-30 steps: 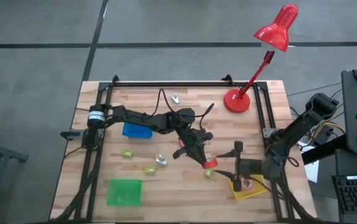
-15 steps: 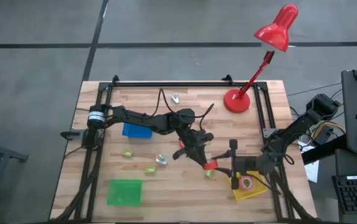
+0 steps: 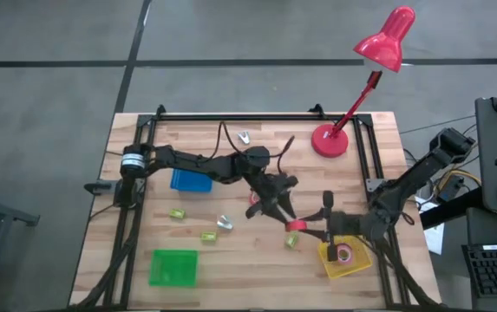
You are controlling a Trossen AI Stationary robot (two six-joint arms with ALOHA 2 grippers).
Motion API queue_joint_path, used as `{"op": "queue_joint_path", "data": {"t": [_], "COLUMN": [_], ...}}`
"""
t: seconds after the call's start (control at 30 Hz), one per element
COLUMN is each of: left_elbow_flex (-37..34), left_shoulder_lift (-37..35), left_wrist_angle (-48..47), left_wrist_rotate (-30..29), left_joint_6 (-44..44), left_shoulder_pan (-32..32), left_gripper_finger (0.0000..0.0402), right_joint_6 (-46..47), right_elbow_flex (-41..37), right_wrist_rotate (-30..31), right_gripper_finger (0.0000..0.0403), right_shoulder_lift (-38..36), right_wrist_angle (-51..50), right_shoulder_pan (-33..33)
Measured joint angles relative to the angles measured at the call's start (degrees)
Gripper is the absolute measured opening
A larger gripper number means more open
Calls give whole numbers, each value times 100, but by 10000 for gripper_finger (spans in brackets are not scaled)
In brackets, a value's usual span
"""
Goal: Pick and place Stapler, Stapler remover, tape
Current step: Put the top orange tape into the yellow bin
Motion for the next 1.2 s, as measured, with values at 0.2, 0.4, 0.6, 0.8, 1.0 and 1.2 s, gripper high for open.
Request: {"op": "queue_joint_path", "data": {"t": [0.2,0.4,0.6,0.8,1.0,1.2], "left_elbow_flex": [2,2,-33,-85,-92,-92], "left_shoulder_lift": [-98,-98,-98,-98,-98,-98], "left_wrist_angle": [1,-60,-67,-112,-175,-203], "left_wrist_rotate": [-316,-698,-733,-723,-734,-772], "left_joint_6": [14,45,115,141,140,216], "left_shoulder_pan": [156,222,221,218,216,216], "left_gripper_finger": [187,199,199,199,200,200], "right_joint_6": [1654,3887,5986,7751,8888,9697], "right_elbow_flex": [30,28,91,725,1611,2682], "right_wrist_rotate": [-32,-433,-644,-1302,-2444,-3257], "right_gripper_finger": [105,102,103,104,104,105], "right_shoulder_lift": [-522,-820,-733,-379,279,1180], "right_wrist_angle": [-1331,-2391,-3642,-5411,-6808,-8656], "right_shoulder_pan": [342,647,945,1119,1249,1354]}}
